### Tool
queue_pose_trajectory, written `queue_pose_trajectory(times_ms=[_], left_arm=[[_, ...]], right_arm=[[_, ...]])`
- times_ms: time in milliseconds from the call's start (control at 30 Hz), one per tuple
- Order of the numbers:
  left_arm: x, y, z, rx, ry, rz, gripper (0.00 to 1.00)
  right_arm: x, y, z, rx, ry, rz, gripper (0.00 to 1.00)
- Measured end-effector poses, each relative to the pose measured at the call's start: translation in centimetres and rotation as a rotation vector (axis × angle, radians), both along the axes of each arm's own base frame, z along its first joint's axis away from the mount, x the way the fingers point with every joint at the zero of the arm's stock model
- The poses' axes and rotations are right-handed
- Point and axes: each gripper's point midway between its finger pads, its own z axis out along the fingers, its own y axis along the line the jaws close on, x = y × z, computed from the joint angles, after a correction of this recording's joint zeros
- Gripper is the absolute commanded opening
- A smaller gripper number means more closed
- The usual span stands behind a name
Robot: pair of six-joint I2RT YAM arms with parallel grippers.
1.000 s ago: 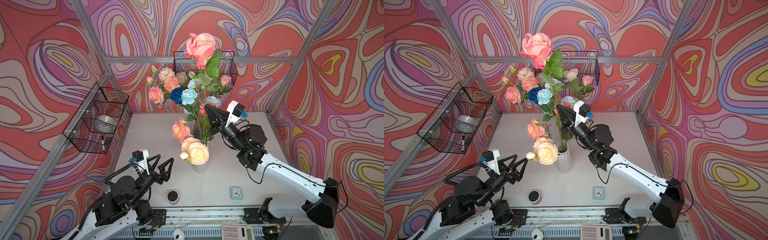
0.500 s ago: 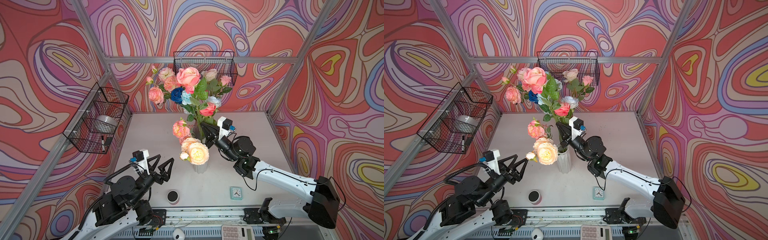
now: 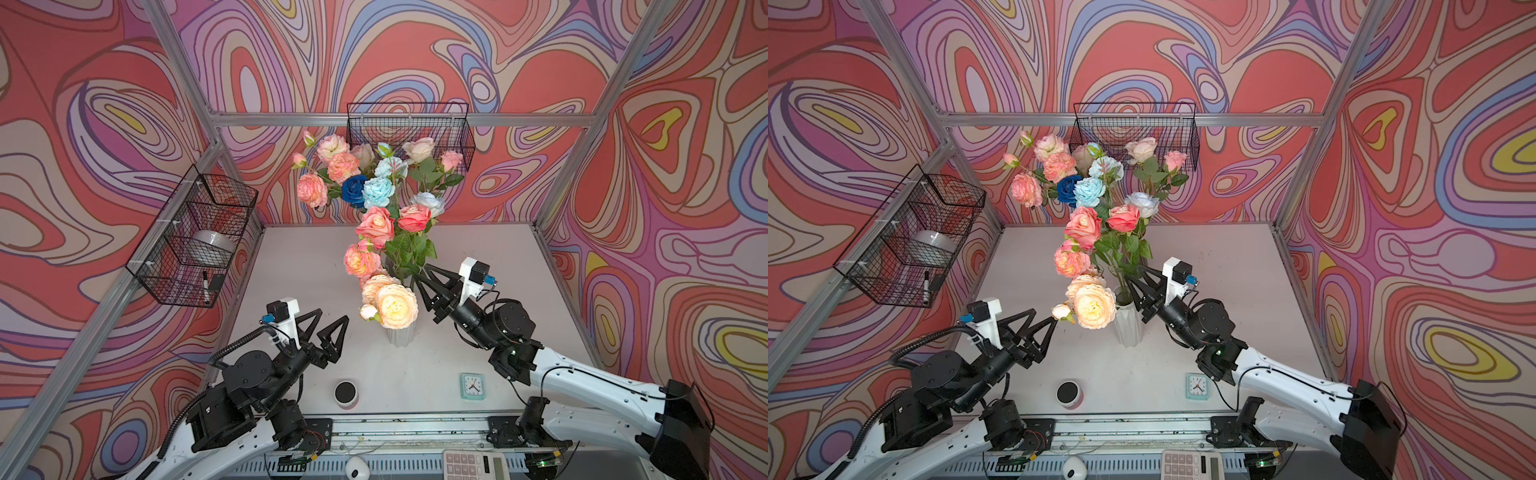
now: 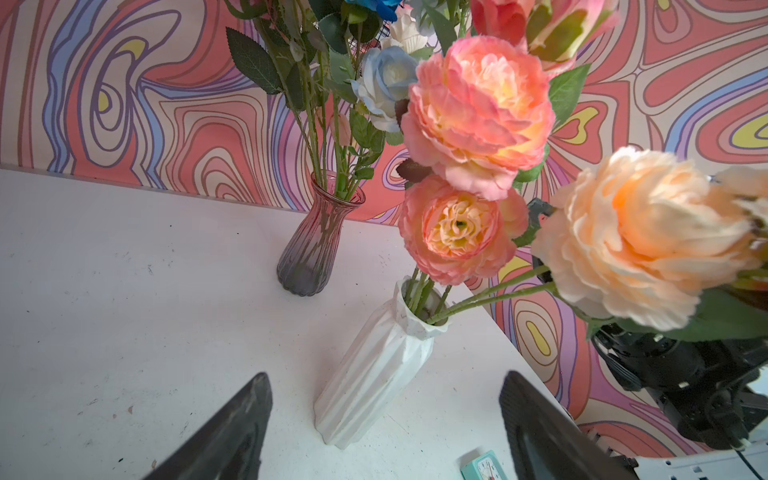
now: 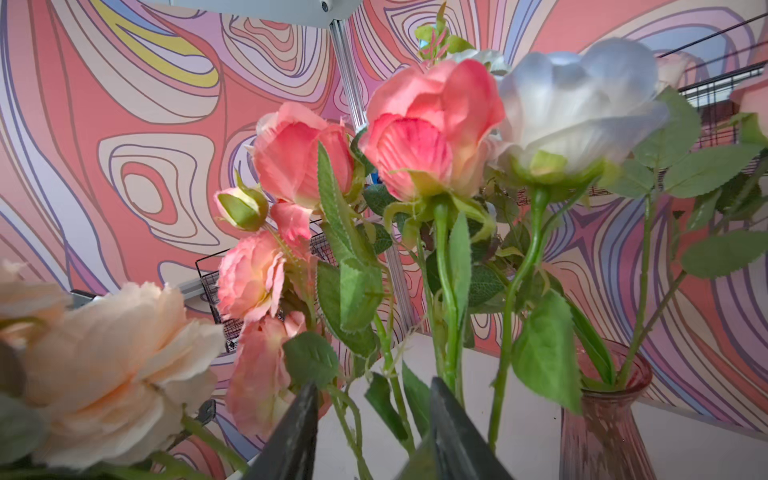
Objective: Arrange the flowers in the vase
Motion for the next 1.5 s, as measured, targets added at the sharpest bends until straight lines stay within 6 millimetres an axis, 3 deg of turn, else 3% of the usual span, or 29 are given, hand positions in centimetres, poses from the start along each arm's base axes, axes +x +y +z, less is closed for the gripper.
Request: queue_pose_trajectory(times_ms=[167, 400, 533, 700, 867, 1033, 1200, 1300, 1500], left_arm=[[0.2, 0.3, 0.0, 0.002, 0.0, 0.022, 0.96], [2.1, 2.3, -2.2, 0.099, 0.082, 0.21, 1.0], [3.4, 4.2, -2.9, 0.179, 0.107, 0.37, 1.0], [4.9, 6.5, -3.9, 0.301, 0.087, 0.57, 1.0], [7.1, 10.1, -4.8, 0.361, 0.127, 0.76, 1.0], [10.2, 13.5, -6.7, 0.413, 0.222, 0.896, 1.0], [13.2, 14.4, -8.6, 0.481, 0.222, 0.914, 1.0], [14.6, 15.2, -10.8, 0.529, 0.214, 0.916, 1.0], [16.0, 17.7, -17.8, 0.66, 0.301, 0.914, 1.0]], right_arm=[[-0.3, -2.1, -1.0, 0.014, 0.065, -0.048, 0.53], [2.0, -4.8, -5.2, -0.046, 0.249, -0.245, 0.88], [3.6, -6.8, -8.2, -0.114, 0.351, -0.408, 0.98], [6.6, -8.8, -10.0, -0.204, 0.445, -0.577, 0.98], [10.3, -13.6, -12.6, -0.212, 0.558, -0.729, 0.98], [11.5, -17.0, -13.9, -0.184, 0.631, -0.798, 0.98], [12.1, -19.2, -14.6, -0.163, 0.676, -0.834, 0.98], [12.2, -19.5, -14.6, -0.167, 0.691, -0.844, 0.98], [12.5, -20.0, -14.5, -0.17, 0.708, -0.872, 0.98]])
